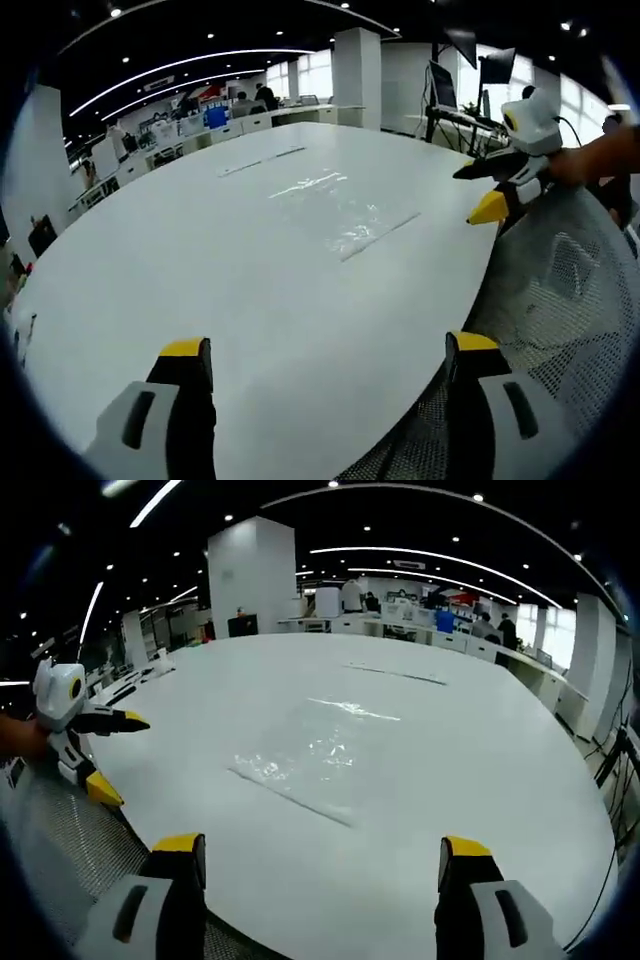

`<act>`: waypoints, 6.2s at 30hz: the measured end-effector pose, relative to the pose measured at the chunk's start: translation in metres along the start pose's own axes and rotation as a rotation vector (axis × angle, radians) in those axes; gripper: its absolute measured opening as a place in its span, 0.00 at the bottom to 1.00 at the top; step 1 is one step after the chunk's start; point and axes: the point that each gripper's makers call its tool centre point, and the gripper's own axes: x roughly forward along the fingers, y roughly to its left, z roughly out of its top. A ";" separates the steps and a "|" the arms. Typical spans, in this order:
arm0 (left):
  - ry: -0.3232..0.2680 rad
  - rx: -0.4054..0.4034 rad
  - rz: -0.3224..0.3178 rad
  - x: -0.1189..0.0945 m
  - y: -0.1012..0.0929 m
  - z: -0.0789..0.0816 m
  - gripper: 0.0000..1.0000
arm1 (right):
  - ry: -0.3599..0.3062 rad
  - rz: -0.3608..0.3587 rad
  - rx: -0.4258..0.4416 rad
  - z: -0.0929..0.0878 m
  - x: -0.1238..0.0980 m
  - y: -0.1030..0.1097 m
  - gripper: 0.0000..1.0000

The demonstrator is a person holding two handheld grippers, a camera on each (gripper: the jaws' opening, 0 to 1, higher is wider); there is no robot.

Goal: Open the resealable bag by pulling the two sides of the seal apart until the entire bag opening is separated and visibly accessible.

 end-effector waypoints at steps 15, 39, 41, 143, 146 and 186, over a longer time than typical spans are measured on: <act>-0.013 -0.002 -0.004 -0.001 -0.001 0.003 0.95 | -0.001 0.007 -0.018 0.000 0.001 0.001 0.97; -0.004 0.012 -0.004 0.002 -0.003 0.002 0.95 | -0.032 0.047 0.006 0.005 0.000 0.007 0.96; 0.007 0.017 -0.003 0.002 -0.003 0.000 0.95 | -0.022 0.048 0.005 0.003 0.001 0.007 0.96; 0.002 0.071 0.008 0.002 -0.003 0.005 0.90 | 0.329 0.396 -0.509 0.005 0.092 0.019 0.26; 0.011 0.078 0.008 0.002 -0.002 0.003 0.90 | 0.335 0.407 -0.511 0.006 0.094 0.018 0.23; 0.049 0.190 -0.064 0.004 -0.014 0.012 0.85 | 0.275 0.625 -0.874 0.010 0.041 0.061 0.00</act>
